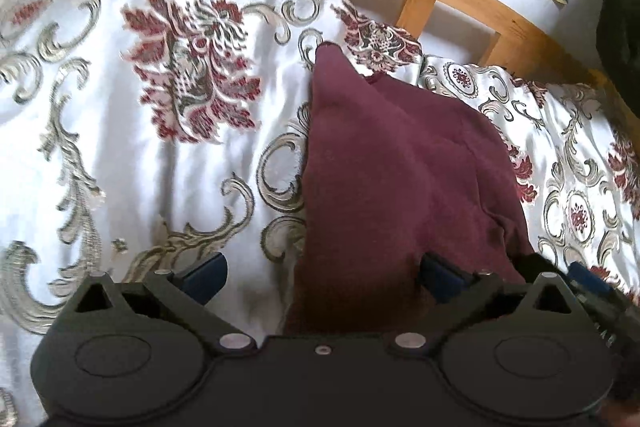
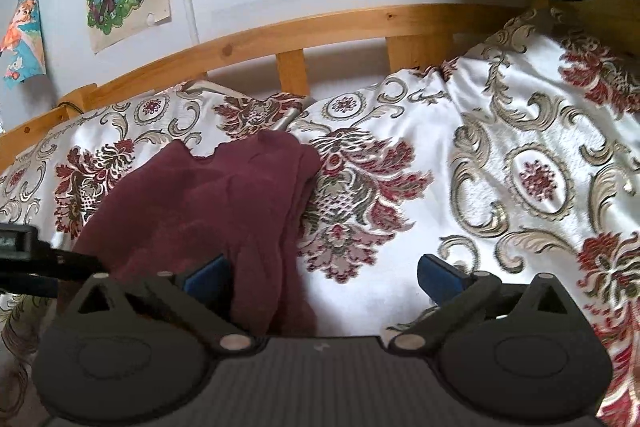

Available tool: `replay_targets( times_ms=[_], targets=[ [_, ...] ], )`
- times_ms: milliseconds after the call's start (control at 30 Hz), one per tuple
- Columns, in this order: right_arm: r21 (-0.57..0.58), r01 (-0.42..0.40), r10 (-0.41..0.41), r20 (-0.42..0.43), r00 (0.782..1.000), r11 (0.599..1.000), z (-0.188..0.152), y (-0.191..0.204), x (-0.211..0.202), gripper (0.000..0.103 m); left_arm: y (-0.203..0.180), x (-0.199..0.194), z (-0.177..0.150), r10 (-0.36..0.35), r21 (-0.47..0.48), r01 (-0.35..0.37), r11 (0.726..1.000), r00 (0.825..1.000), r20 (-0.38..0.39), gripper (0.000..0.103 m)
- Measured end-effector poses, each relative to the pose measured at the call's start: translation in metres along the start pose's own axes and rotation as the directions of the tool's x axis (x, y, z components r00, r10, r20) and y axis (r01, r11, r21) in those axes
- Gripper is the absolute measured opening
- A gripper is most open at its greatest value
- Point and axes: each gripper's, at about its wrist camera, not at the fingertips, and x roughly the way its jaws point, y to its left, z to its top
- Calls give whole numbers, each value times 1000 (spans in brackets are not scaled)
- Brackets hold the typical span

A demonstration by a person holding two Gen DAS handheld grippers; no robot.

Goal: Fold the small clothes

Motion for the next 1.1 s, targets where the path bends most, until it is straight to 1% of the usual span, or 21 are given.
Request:
replay_targets(
  times_ms=[167, 267, 367, 567, 767, 867, 967, 1000, 1100],
  targets=[
    [14, 10, -11, 33, 999, 1000, 5, -7, -22, 102, -6, -21, -4, 34, 33, -35, 999, 998, 44, 102],
    [2, 11, -11, 60, 998, 1000, 4, -5, -43, 102, -12, -35, -7, 31, 55, -34, 998, 997, 67, 102],
    [-17, 2, -1, 92, 996, 1000, 4, -2, -65, 103, -16, -52, -11, 30, 71, -38, 997, 994, 107, 102],
    [-21, -15, 18, 174, 985, 1000, 10, 5, -111, 103, -27, -91, -21, 13, 78, -29, 997, 980, 200, 102],
    [-28, -49, 54, 238, 970, 998, 14, 11, -153, 103, -39, -130, -33, -2, 124, -32, 992, 964, 267, 102],
    [-48, -53, 63, 254, 965, 997, 14, 15, -170, 103, -39, -150, -47, 6, 158, -56, 986, 954, 301, 102],
    [-61, -75, 88, 251, 964, 995, 13, 18, -186, 103, -37, -167, -61, 13, 181, -80, 980, 939, 344, 102],
    [-68, -77, 91, 252, 963, 995, 12, 18, -191, 103, -36, -171, -65, 16, 188, -87, 978, 936, 351, 102],
    [-70, -65, 81, 260, 962, 995, 11, 18, -206, 103, -36, -181, -73, 37, 199, -113, 973, 937, 349, 102]
  ],
)
